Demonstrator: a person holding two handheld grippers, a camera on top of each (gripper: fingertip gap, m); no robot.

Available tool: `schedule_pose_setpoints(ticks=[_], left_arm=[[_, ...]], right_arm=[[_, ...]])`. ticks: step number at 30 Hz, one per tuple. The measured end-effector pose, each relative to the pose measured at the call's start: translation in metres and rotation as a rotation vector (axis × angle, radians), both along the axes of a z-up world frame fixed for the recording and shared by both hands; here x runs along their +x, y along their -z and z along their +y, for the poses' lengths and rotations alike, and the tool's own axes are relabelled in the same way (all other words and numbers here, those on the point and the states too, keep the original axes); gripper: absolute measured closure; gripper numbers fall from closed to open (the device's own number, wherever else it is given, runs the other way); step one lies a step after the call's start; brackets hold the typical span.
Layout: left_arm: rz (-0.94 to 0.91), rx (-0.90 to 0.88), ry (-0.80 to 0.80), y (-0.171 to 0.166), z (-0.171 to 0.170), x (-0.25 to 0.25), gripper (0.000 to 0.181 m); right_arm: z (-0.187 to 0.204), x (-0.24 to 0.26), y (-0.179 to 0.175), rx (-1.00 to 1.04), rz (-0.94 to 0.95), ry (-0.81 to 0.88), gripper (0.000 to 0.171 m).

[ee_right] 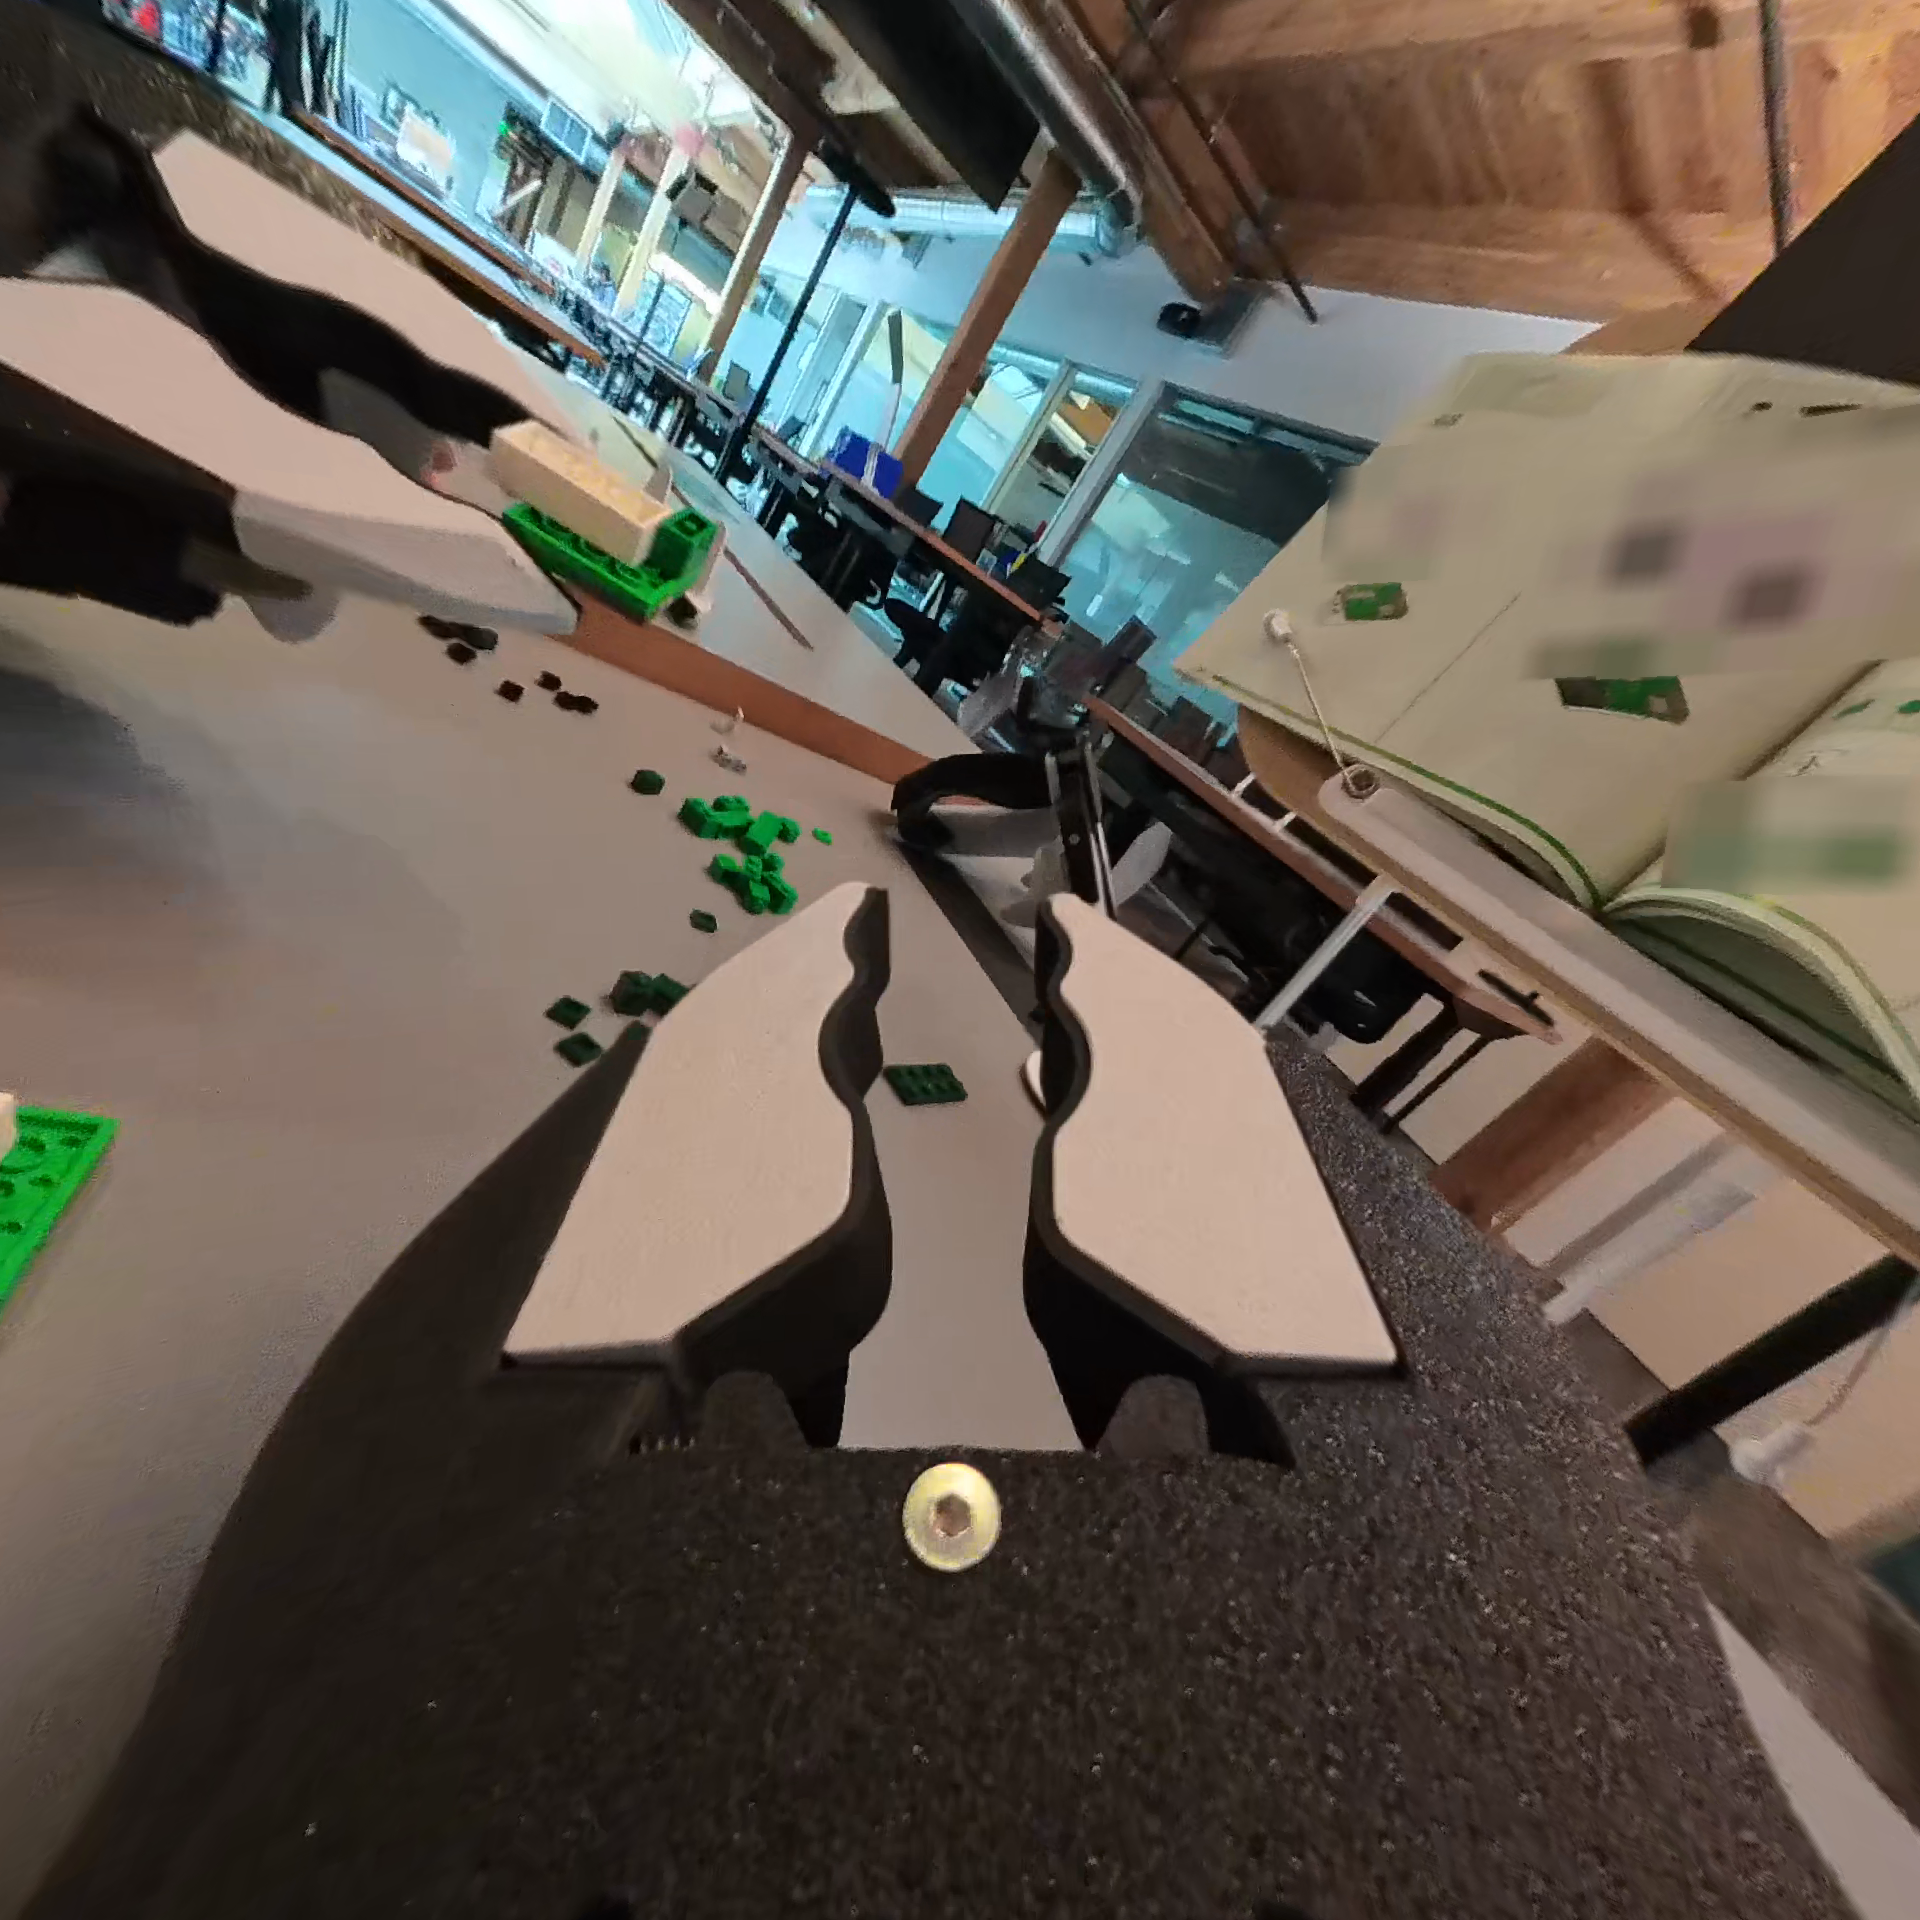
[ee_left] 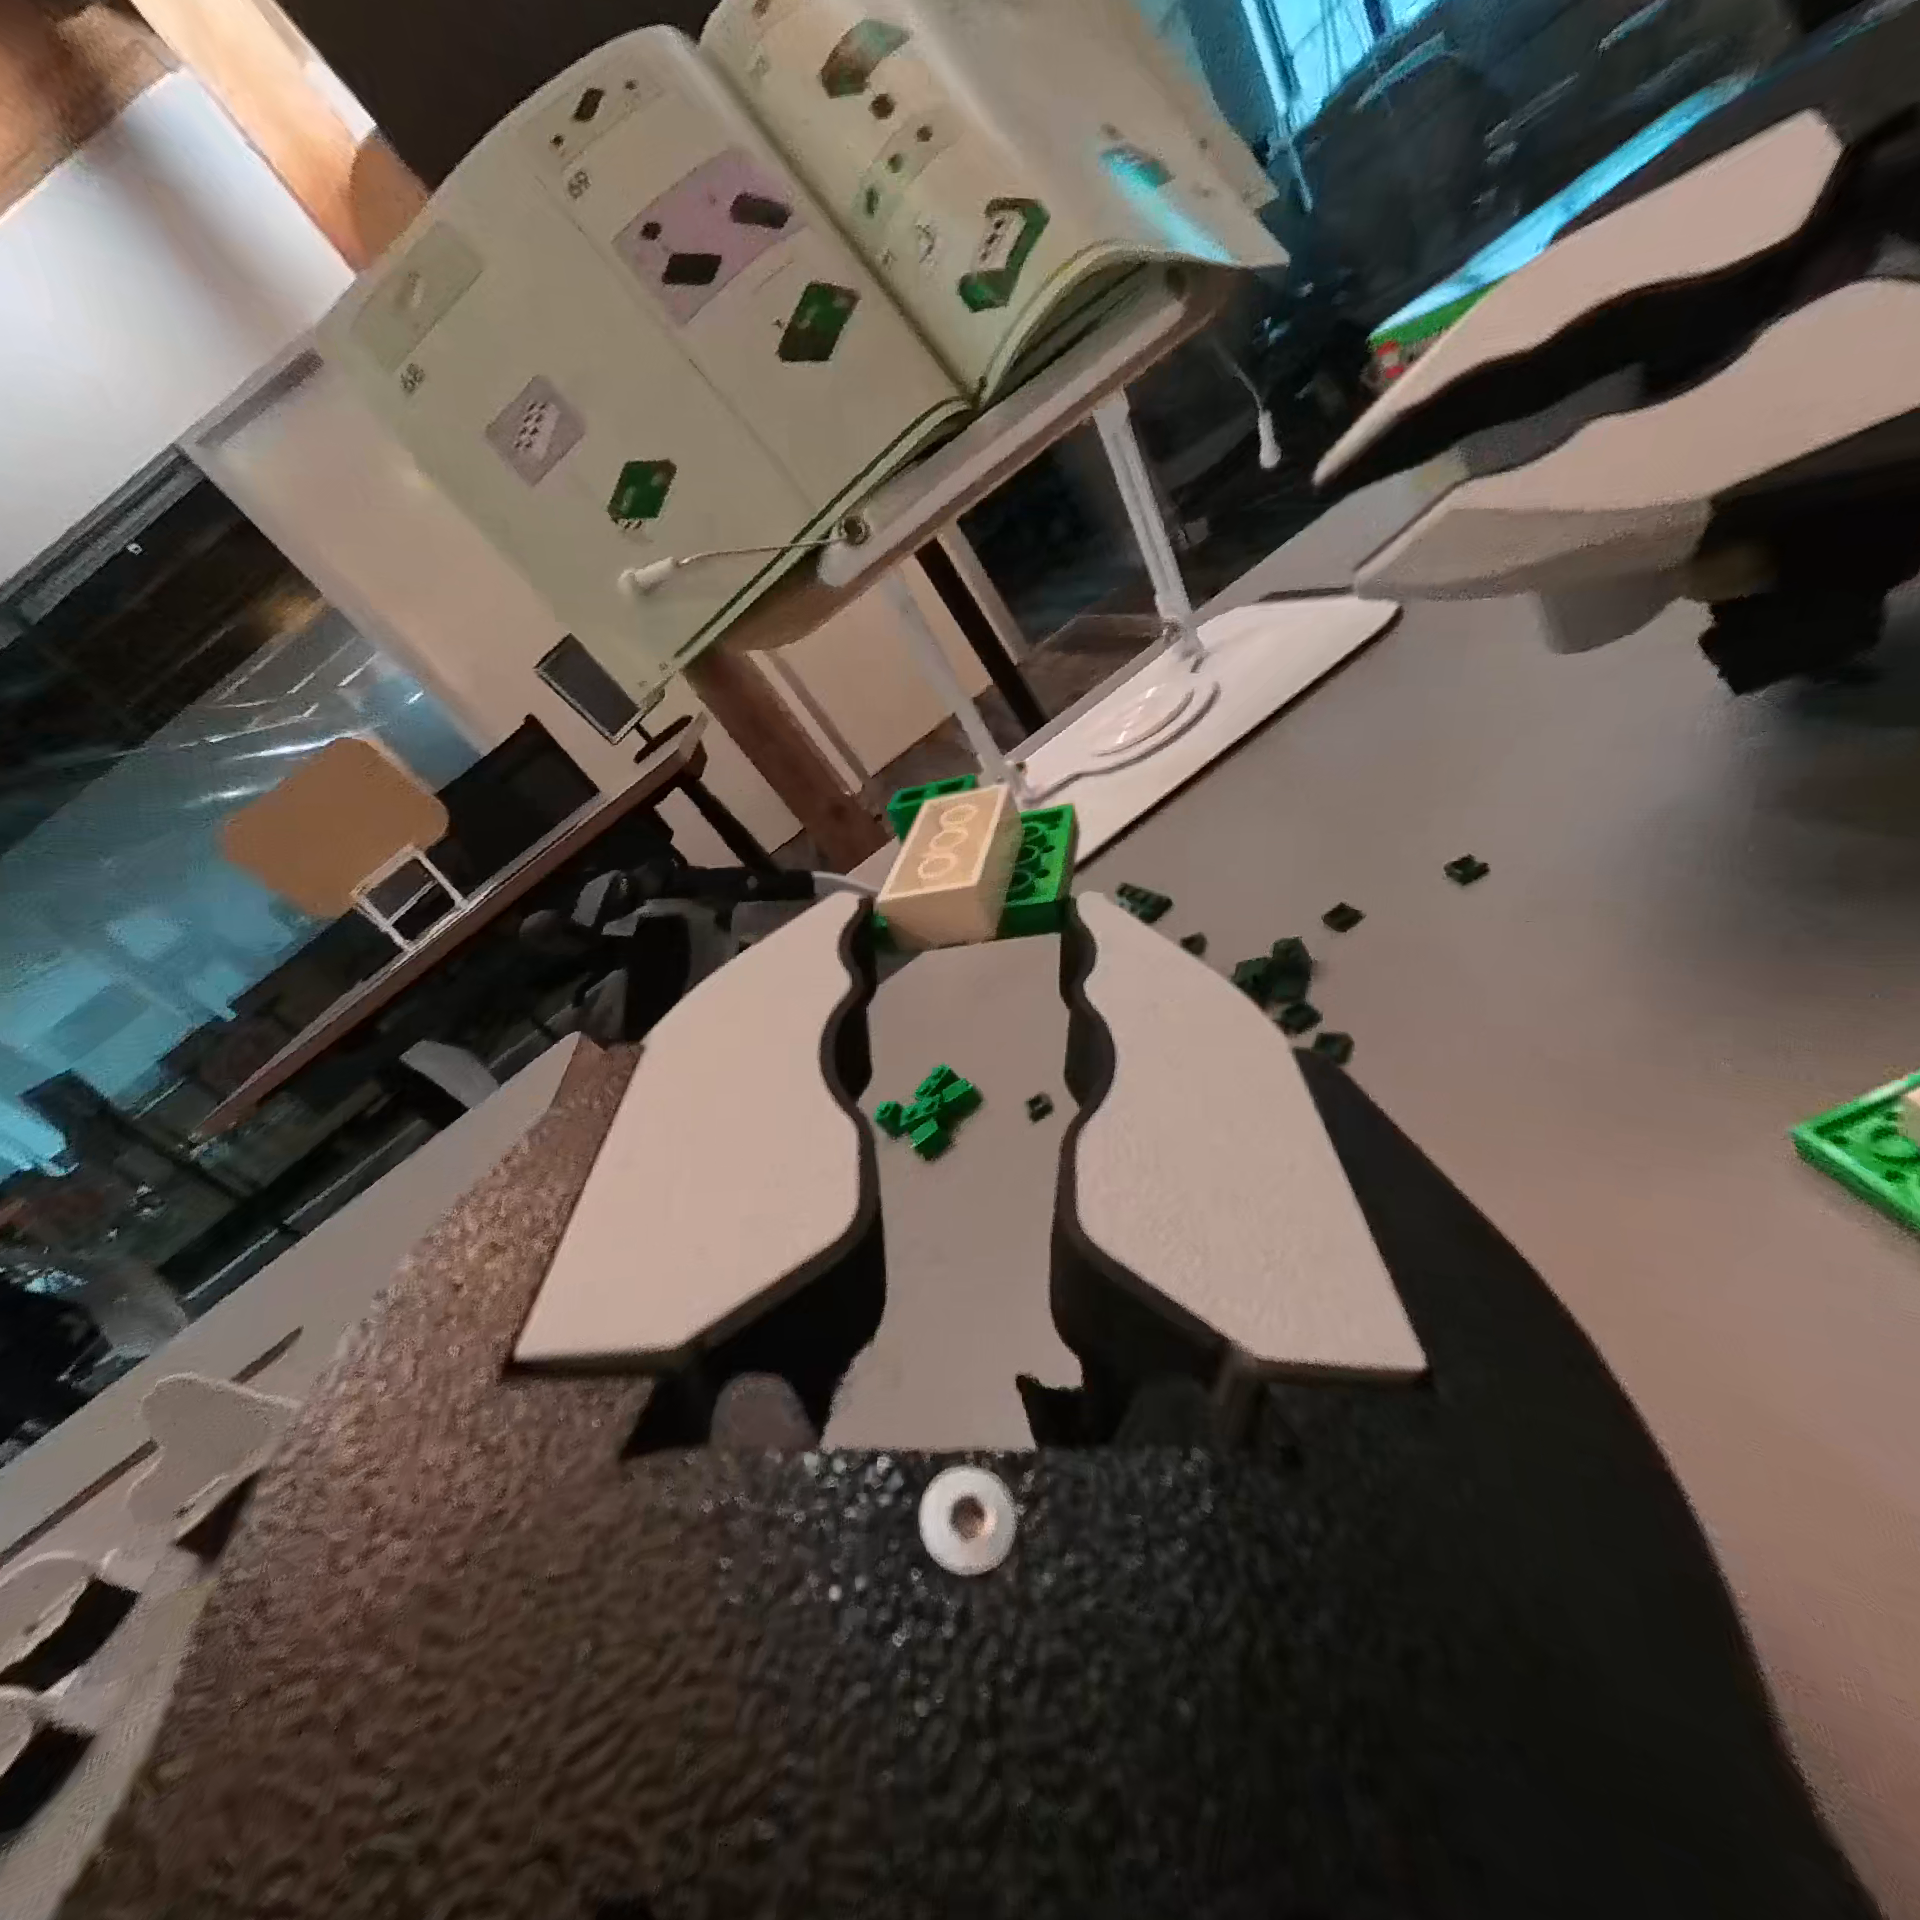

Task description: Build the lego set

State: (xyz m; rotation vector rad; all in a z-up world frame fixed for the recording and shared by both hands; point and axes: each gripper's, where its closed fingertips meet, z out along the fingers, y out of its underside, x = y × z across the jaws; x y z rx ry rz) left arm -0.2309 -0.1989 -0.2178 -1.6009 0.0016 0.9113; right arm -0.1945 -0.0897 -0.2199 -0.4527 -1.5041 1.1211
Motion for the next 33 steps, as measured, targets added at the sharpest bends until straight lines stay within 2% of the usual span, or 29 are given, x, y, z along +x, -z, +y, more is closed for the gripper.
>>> schedule_pose_setpoints(ticks=[2, 9, 15, 19, 24, 29, 33], left_arm=[[-0.021, 0.017, 0.037, 0.006, 0.004, 0.001, 0.148], [-0.175, 0.118, 0.174, 0.001, 0.003, 0.008, 0.148], [-0.177, 0.019, 0.399, 0.012, 0.013, 0.055, 0.148], [-0.196, -0.030, 0.457, 0.018, 0.016, 0.071, 0.148], [-0.218, -0.054, 0.388, 0.024, 0.014, 0.061, 0.147], [-0.259, 0.041, 0.147, 0.015, -0.008, 0.002, 0.147], [-0.319, 0.126, 0.087, 0.011, -0.029, -0.037, 0.148]], right_arm=[[-0.001, -0.002, 0.002, -0.029, -0.034, -0.016, 0.144], [0.016, -0.018, 0.017, -0.003, -0.115, 0.121, 0.144], [0.025, -0.023, 0.020, 0.013, -0.132, 0.189, 0.146], [0.025, -0.024, 0.021, 0.031, -0.138, 0.200, 0.147], [0.025, -0.023, 0.024, 0.034, -0.166, 0.211, 0.152], [0.010, -0.021, 0.036, 0.048, -0.271, 0.176, 0.162], [-0.002, -0.017, 0.056, 0.086, -0.439, 0.109, 0.162]])
